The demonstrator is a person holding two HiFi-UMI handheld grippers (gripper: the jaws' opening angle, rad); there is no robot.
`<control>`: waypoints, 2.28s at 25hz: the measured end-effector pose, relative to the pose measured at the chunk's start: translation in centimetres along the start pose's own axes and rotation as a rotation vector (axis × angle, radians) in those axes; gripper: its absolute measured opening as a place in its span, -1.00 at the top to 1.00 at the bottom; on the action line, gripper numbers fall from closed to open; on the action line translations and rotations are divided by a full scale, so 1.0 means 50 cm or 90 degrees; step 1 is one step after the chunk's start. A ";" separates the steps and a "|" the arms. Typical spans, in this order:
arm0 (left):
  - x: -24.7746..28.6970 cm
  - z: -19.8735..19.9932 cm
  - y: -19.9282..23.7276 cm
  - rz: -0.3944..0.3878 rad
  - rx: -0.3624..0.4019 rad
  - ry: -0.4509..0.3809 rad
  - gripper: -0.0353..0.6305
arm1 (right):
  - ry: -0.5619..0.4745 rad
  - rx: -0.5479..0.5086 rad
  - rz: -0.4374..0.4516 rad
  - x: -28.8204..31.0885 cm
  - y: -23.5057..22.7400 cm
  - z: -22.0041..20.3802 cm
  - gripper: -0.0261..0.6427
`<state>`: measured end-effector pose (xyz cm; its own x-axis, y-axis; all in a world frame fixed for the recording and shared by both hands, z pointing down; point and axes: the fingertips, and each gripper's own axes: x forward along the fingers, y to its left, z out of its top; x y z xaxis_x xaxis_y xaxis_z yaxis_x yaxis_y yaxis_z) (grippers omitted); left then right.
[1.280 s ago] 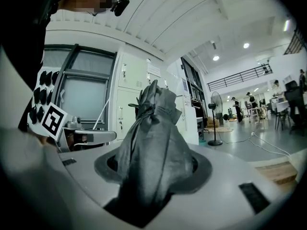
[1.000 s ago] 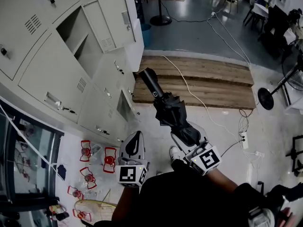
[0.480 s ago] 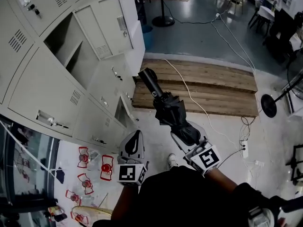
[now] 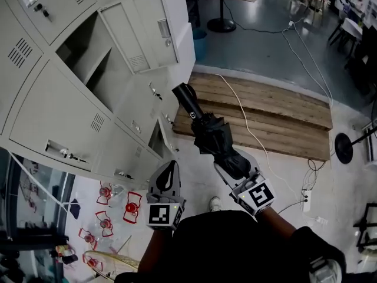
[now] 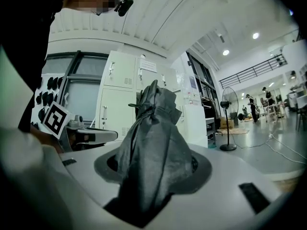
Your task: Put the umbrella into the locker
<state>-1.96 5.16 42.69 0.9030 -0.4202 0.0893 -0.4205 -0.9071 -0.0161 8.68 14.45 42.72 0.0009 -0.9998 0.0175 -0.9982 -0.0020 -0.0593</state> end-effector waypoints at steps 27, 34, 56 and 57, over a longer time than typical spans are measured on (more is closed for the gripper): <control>0.140 -0.039 0.207 0.112 -0.032 0.038 0.90 | 0.027 0.027 0.089 0.276 -0.074 -0.022 0.26; 0.192 -0.023 0.311 0.137 -0.031 0.025 0.90 | 0.042 0.021 0.110 0.397 -0.084 -0.022 0.26; 0.261 0.001 0.540 0.190 -0.033 0.022 0.90 | 0.100 0.019 0.197 0.672 -0.036 -0.054 0.26; 0.262 0.004 0.548 0.195 -0.034 0.022 0.90 | 0.104 0.013 0.203 0.682 -0.036 -0.058 0.26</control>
<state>-1.63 -25.18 43.23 0.7301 -0.6723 0.1223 -0.6778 -0.7352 0.0048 10.34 -19.59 46.34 -0.3212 -0.9345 0.1536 -0.9455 0.3074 -0.1070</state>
